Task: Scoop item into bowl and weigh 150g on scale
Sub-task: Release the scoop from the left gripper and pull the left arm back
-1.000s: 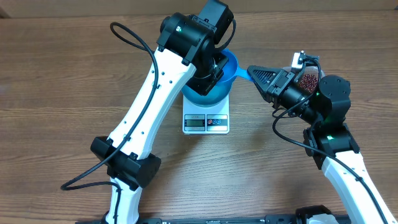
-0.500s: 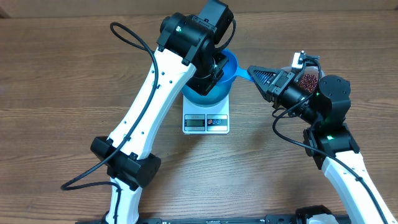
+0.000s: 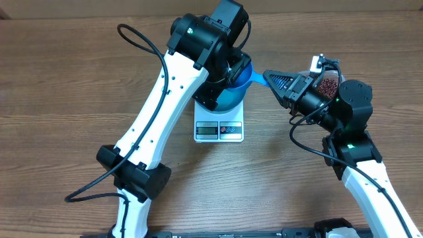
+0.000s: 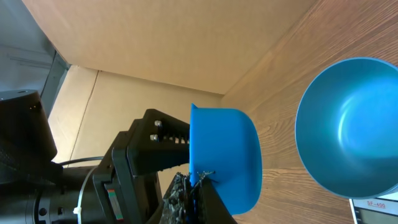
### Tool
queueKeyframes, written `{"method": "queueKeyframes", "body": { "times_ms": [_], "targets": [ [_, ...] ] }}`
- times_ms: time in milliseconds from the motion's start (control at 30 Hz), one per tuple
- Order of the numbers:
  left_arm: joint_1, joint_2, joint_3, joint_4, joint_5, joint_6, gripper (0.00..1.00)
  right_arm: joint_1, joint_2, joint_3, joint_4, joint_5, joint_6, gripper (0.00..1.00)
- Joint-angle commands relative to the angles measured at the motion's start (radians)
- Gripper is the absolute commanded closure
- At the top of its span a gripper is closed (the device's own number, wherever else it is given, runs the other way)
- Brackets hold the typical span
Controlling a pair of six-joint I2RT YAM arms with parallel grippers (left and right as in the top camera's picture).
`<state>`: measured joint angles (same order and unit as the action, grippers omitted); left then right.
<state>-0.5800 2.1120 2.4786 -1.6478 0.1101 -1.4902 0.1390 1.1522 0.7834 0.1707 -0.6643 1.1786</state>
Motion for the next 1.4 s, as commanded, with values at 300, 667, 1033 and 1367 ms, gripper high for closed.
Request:
{"method": "queueKeyframes", "body": {
  "times_ms": [300, 667, 1033, 1367],
  "targets": [
    [0.006, -0.007, 0.117, 0.003, 0.009, 0.116, 0.0, 0.004, 0.006, 0.019, -0.011, 0.04, -0.005, 0.96],
    [0.039, -0.089, 0.15, -0.009, -0.017, 0.271, 0.01, -0.005, 0.006, 0.019, -0.075, 0.075, -0.116, 0.96],
    [0.216, -0.224, 0.15, -0.042, -0.042, 0.618, 0.0, -0.052, -0.039, 0.02, -0.077, 0.042, -0.34, 0.96],
    [0.246, -0.229, 0.15, -0.042, -0.043, 0.739, 0.01, -0.185, -0.145, 0.108, -0.45, 0.144, -0.581, 0.96]
  ]
}}
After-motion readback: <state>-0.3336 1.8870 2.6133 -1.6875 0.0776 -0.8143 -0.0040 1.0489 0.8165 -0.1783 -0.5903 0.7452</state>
